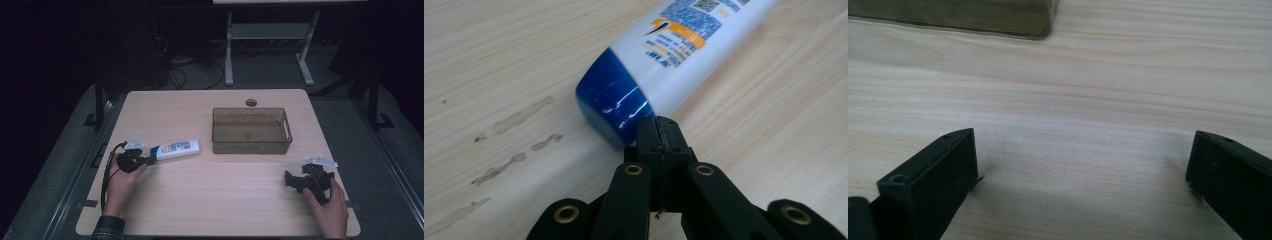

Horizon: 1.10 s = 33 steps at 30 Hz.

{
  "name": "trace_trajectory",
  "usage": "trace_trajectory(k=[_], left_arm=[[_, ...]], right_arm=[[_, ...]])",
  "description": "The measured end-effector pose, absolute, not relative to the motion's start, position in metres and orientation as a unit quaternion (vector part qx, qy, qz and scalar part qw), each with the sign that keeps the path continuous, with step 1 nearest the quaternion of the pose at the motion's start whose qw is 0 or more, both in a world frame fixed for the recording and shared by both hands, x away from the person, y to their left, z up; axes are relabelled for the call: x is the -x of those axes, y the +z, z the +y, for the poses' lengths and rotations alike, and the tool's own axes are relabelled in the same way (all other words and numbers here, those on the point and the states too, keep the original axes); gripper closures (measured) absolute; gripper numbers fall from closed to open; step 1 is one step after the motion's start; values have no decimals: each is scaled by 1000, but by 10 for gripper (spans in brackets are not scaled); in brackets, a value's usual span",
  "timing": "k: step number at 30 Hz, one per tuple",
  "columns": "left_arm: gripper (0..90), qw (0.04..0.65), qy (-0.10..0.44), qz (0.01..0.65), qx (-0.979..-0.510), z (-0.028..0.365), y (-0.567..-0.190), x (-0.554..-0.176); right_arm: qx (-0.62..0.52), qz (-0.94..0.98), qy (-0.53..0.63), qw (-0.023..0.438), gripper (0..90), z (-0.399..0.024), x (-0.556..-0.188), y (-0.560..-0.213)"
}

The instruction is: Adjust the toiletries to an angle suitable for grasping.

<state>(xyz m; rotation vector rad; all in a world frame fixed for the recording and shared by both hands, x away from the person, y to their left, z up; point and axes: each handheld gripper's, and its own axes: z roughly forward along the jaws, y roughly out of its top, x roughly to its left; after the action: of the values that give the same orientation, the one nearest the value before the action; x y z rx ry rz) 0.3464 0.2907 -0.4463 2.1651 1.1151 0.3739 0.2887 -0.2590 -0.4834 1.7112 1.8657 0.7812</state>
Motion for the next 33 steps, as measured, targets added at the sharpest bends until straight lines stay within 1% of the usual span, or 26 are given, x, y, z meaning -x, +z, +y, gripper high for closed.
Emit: trace_trajectory(k=[5,7,12,18,22,23,26,33], left_arm=[[900,348,134,420,-827,286,-439,-342],[900,361,130,408,-828,278,-429,-341],[900,365,127,397,-832,269,-423,-347],[900,375,122,389,-833,257,-417,-362],[900,372,119,377,-840,243,-414,-381],[900,372,119,377,-840,243,-414,-381],[900,367,117,375,-843,231,-419,-397],[900,363,113,377,-844,217,-424,-417]], right_arm=[[-626,683,286,244,0,-259,-289,-483],[-627,683,286,243,0,-259,-289,-483],[-626,683,286,244,0,-259,-289,-483],[-627,683,286,243,0,-259,-289,-483],[-626,683,286,244,0,-259,-289,-483],[-627,683,286,244,0,-259,-289,-483],[-626,683,286,244,0,-259,-289,-483],[-626,683,286,244,0,-259,-289,-483]])
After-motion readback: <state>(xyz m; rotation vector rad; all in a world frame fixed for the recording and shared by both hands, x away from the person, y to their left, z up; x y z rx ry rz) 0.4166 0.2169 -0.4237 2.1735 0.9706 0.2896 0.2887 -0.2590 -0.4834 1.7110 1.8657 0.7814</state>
